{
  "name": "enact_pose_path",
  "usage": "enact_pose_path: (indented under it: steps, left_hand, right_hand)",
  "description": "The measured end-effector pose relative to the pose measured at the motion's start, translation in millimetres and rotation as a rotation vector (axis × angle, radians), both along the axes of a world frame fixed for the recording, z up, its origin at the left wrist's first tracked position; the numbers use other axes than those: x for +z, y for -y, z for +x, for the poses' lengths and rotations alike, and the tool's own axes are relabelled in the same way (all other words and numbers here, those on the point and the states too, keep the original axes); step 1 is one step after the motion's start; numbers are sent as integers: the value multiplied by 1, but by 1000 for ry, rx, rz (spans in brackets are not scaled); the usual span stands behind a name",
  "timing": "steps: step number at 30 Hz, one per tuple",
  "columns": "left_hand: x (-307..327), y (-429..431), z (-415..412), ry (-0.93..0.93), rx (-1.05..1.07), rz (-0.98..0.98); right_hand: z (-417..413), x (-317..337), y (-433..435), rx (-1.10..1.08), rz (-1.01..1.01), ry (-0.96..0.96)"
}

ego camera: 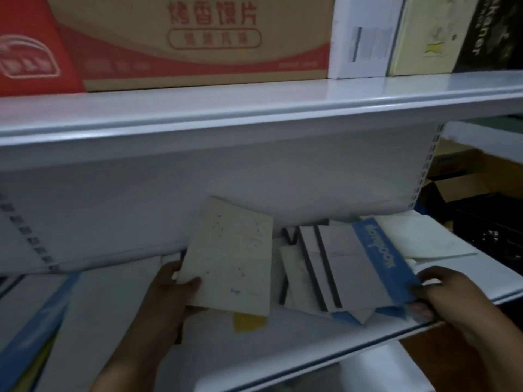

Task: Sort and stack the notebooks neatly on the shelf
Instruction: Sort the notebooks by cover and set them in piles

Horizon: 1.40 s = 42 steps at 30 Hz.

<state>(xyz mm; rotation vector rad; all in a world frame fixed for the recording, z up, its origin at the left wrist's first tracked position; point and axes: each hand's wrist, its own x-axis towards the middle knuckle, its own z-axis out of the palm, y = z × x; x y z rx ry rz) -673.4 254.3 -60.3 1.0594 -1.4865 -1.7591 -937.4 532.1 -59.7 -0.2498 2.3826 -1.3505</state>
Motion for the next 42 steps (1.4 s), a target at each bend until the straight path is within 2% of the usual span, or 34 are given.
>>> enact_pose_path:
  steps: [4,7,11,13,15,17,19,22,26,28,30,33,37,40,42]
  left_hand:
    - [-2,11,41,-5,121,-1]
    - [0,20,70,-3,234,6]
    - [-5,36,111,90,366,15]
    - [-13,41,128,269,413,-102]
    - [-18,41,139,604,372,-321]
    - [-25,44,145,929,332,-539]
    - [-24,46,144,1026,348,-609]
    - [-13,41,116,918,249,-639]
    - [-3,16,42,587,19,-656]
    - [-2,4,-2,469,-129,-643]
    - [-2,-4,-46,405,-266,-622]
    - [-6,-16,-102,477,-427,-527]
    - [-20,-35,-129,453,-458,-518]
    - [-24,-43,-122,395,-394,-559]
    - [-20,-41,-101,369,-340,-535]
  right_hand:
    - [38,23,26,2,-217,71]
    - [81,21,68,115,-310,150]
    - [126,-7,131,248,-272,259]
    - [140,-17,152,275,-207,247]
    - [147,-24,162,337,-107,118]
    - [149,-27,161,456,88,-59]
    - [146,-25,156,520,249,-170]
    - [130,-24,141,508,277,-275]
    - [112,-26,110,294,-18,-443]
    - [102,-30,93,226,-77,-502]
    - [94,-27,77,240,-53,-399]
    - [73,-23,58,199,-16,-342]
    - [51,-26,56,108,-14,-398]
    - [44,-28,66,200,-70,-88]
    - [41,-30,76,198,-127,33]
